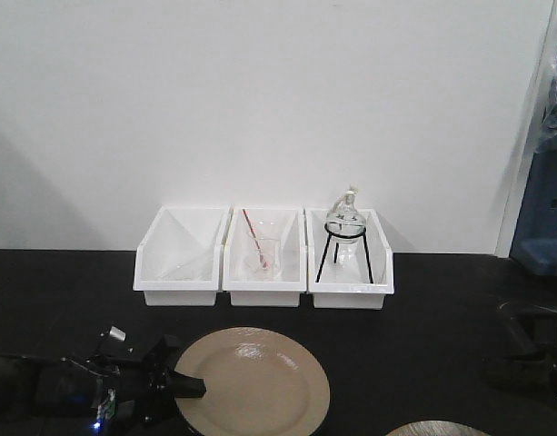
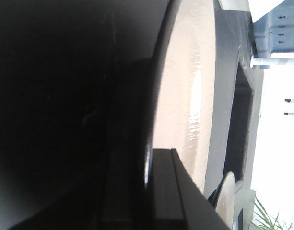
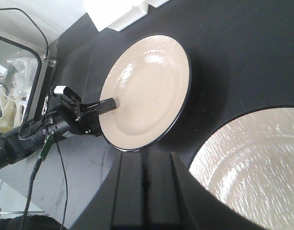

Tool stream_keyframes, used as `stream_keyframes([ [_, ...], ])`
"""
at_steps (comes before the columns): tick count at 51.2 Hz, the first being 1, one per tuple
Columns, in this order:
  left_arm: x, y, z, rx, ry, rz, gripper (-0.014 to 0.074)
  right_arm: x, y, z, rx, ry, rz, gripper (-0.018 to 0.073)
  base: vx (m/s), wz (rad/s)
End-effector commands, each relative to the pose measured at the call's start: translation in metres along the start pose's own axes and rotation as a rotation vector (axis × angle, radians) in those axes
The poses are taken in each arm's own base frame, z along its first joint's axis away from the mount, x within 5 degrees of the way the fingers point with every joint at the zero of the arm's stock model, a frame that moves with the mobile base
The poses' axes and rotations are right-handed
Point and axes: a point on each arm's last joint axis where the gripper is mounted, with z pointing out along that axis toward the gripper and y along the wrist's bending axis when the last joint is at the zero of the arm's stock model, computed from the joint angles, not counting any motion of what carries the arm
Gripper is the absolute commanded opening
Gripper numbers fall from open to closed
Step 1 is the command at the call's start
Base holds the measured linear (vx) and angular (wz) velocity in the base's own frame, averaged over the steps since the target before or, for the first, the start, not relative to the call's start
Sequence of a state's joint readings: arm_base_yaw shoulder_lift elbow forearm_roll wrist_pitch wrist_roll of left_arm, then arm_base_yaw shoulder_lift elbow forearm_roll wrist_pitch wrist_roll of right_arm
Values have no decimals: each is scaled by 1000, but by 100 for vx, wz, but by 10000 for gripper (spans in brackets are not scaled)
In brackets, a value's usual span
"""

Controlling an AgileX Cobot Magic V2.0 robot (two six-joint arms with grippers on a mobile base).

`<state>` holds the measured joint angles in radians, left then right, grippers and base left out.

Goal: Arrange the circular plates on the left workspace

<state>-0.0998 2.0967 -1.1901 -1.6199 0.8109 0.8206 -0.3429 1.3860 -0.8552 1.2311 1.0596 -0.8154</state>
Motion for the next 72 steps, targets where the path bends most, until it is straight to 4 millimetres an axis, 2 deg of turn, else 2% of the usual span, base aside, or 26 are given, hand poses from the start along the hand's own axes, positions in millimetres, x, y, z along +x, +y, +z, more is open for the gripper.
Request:
stream_keyframes([
  [1, -5, -35, -10, 126, -31, 80, 69, -8, 15, -8, -60, -54, -26, -4, 0, 0],
  [8, -3, -37, -11, 153, -13, 181, 213, -8, 15, -8, -62, -52, -26, -4, 0, 0],
  [19, -2, -36, -10, 139, -10, 224, 515, -8, 15, -8, -62, -52, -28, -4, 0, 0],
  [25, -5, -34, -14, 143, -17, 241, 589, -8, 15, -8, -62, -52, -38, -4, 0, 0],
  [29, -9, -31, -21, 151, -15, 245, 601, -8, 15, -8, -62, -52, -39, -4, 0, 0],
  [38, -15, -21, -46, 148, 52, 294, 569, -8, 15, -8, -61, -53, -39, -4, 0, 0],
  [44, -19, -15, -66, 130, 94, 272, 510, -8, 14, -8, -58, -56, -39, -4, 0, 0],
  [51, -19, -19, -96, 126, 139, 303, 258, -9, 14, -8, -51, -62, -38, -4, 0, 0],
  [53, -17, -23, -106, 116, 162, 340, 105, -9, 14, -8, -51, -62, -38, -4, 0, 0],
  [55, -14, -28, -113, 110, 173, 375, 9, -9, 14, -8, -48, -63, -39, -4, 0, 0],
  [56, -13, -32, -117, 107, 173, 396, -9, -9, 14, -8, -46, -65, -42, -4, 0, 0],
  [65, 1, -65, -147, 22, 149, 570, -4, -8, 7, -8, 28, -48, -116, -4, 0, 0],
  [69, 6, -78, -159, -10, 129, 634, -3, -5, -6, -11, 146, -18, -55, -4, 0, 0],
  [72, 11, -86, -166, -19, 122, 670, -3, -6, -21, -21, 252, -22, 3, -3, 0, 0],
])
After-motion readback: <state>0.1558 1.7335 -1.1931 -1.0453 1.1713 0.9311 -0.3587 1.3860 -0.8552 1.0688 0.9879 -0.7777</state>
